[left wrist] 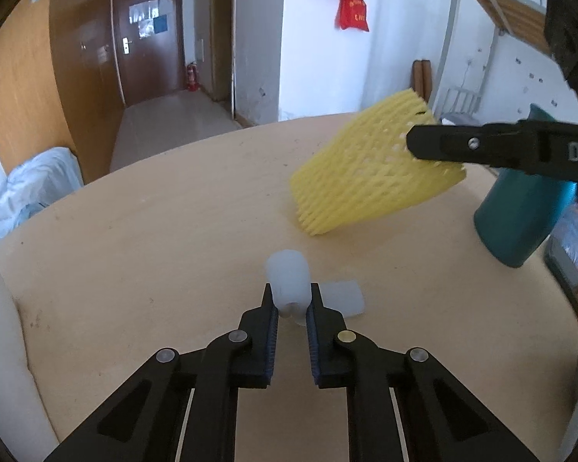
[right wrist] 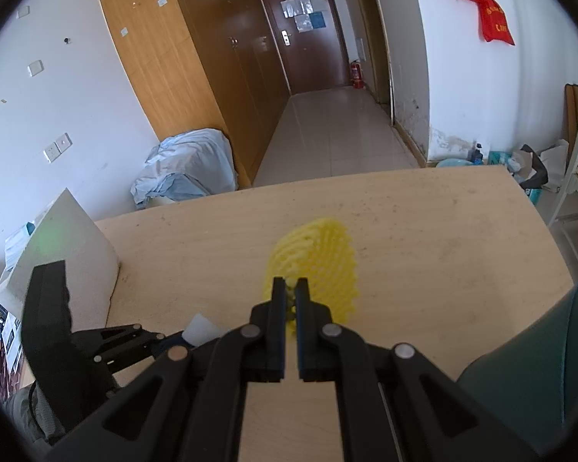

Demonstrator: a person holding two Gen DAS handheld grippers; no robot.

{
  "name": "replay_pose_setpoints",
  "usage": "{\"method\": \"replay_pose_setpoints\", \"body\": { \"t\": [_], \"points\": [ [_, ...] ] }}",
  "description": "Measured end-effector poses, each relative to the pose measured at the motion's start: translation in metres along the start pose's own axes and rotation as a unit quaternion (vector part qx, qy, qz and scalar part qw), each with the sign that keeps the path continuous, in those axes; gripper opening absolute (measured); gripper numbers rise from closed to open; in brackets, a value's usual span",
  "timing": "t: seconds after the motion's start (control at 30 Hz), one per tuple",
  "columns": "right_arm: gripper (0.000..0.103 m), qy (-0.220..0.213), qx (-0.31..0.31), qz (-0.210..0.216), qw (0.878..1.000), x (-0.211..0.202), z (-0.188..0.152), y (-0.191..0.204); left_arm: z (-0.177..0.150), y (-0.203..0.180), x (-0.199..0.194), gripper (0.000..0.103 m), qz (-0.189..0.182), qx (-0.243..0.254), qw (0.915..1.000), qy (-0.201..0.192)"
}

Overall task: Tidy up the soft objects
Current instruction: 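Lift the white stick with the left gripper while the right gripper lifts the yellow net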

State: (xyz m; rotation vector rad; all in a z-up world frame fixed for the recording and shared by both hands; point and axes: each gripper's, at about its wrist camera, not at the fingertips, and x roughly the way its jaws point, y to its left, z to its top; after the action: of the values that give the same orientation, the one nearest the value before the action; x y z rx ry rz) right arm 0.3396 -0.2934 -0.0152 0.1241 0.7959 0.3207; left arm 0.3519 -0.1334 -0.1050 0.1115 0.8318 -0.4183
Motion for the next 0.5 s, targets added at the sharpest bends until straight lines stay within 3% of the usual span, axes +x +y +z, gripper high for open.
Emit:
{"method": "replay_pose_setpoints", "body": {
  "t": [0.5],
  "points": [
    [0.006,-0.012,-0.002,0.027,1.0,-0.014,0.0,0.008,-0.008,0.02,-0.058,0.015,-0.006,-0.036,0.9984,-0.044]
  ]
}}
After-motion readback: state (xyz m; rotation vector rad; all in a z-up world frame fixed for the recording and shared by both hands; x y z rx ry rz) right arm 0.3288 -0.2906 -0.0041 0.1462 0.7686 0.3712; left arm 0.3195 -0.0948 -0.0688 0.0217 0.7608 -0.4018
